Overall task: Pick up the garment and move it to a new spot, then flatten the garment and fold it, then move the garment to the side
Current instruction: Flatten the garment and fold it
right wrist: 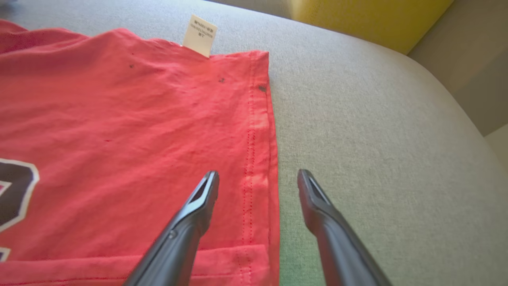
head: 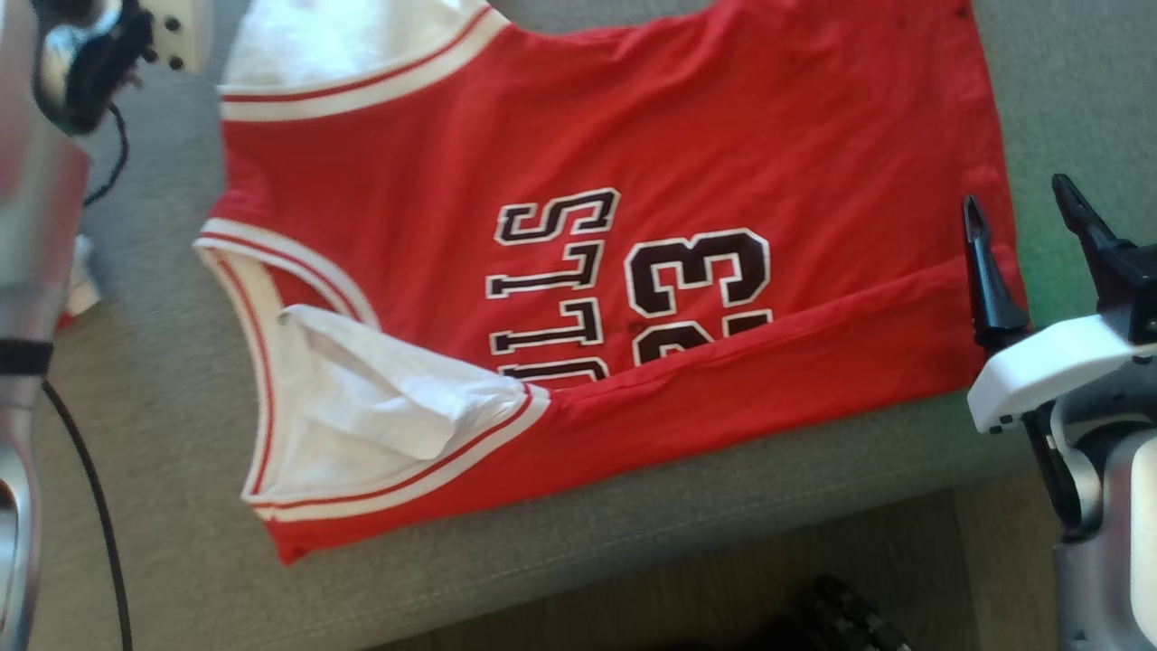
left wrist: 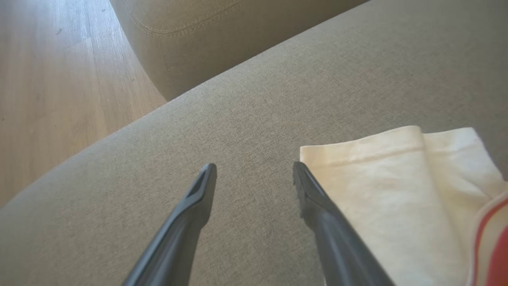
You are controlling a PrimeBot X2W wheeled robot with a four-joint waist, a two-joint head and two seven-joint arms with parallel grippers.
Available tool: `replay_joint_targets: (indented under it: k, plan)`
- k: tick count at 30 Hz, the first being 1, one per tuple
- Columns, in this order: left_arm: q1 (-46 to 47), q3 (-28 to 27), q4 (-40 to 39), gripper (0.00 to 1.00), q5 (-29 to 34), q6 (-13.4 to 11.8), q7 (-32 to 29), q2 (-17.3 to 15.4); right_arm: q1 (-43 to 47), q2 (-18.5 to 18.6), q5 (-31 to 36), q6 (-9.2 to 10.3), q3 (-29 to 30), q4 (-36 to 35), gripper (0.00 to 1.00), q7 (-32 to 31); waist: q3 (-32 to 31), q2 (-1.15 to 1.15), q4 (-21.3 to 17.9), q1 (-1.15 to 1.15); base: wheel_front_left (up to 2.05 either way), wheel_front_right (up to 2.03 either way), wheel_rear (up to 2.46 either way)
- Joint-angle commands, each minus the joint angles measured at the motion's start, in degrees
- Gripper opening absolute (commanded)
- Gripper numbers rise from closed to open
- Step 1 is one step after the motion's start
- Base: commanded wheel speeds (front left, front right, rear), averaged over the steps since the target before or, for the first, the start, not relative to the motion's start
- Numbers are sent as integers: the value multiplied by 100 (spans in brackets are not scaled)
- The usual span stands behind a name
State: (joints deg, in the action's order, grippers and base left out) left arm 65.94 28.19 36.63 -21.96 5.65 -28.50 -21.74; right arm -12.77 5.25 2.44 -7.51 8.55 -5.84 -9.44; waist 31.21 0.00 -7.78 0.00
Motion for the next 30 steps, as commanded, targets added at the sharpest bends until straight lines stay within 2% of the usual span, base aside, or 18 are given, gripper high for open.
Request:
replay_joint_targets:
  k: [1, 7, 16, 17, 18, 19, 21, 22, 23, 24, 27, 30]
  plan:
    - [364, -124, -53, 100, 0, 36, -85, -248, -96, -21, -31, 2, -106, -214, 100, 83, 206, 0, -190, 0, 0, 0, 0]
    - [674, 95, 366, 100, -86, 134, -217, -232, -165, -83, -67, 2, -109, -91, 100, 179, 341, 0, -315, 0, 0, 0, 0]
    - [917, 414, 576, 100, -218, 175, -308, -252, -279, -129, -67, 2, -119, 15, 100, 244, 363, 0, -425, 0, 0, 0, 0]
    - [933, 441, 595, 97, -254, 177, -345, -275, -304, -135, -80, 2, -122, 20, 100, 251, 368, 0, -447, 0, 0, 0, 0]
    - [958, 491, 633, 67, -331, 179, -416, -317, -343, -149, -102, 2, -127, 24, 100, 254, 379, 0, -484, 0, 0, 0, 0]
    - [964, 527, 649, 48, -371, 180, -468, -335, -355, -154, -113, 2, -126, 29, 100, 257, 383, 0, -499, 0, 0, 0, 0]
    - [966, 623, 653, 32, -451, 181, -575, -368, -374, -161, -135, 2, -119, 45, 100, 265, 398, 0, -519, 0, 0, 0, 0]
    - [966, 666, 646, 28, -505, 181, -633, -385, -386, -162, -147, 2, -118, 56, 100, 268, 408, 0, -529, 0, 0, 0, 0]
    - [964, 708, 640, 18, -562, 182, -701, -403, -403, -163, -158, 2, -116, 65, 100, 265, 419, 0, -538, 0, 0, 0, 0]
    - [955, 743, 637, 1, -640, 182, -790, -416, -425, -162, -169, 2, -112, 71, 100, 257, 430, 0, -544, 0, 0, 0, 0]
    - [938, 828, 573, 0, -888, 182, -1069, -461, -530, -157, -191, 2, -97, 60, 100, 222, 468, 0, -556, 0, 0, 0, 0]
    - [1019, 868, 469, 0, -884, 182, -1041, -557, -693, -137, -228, 2, -111, 33, 100, 201, 510, 0, -533, 0, 0, 0, 0]
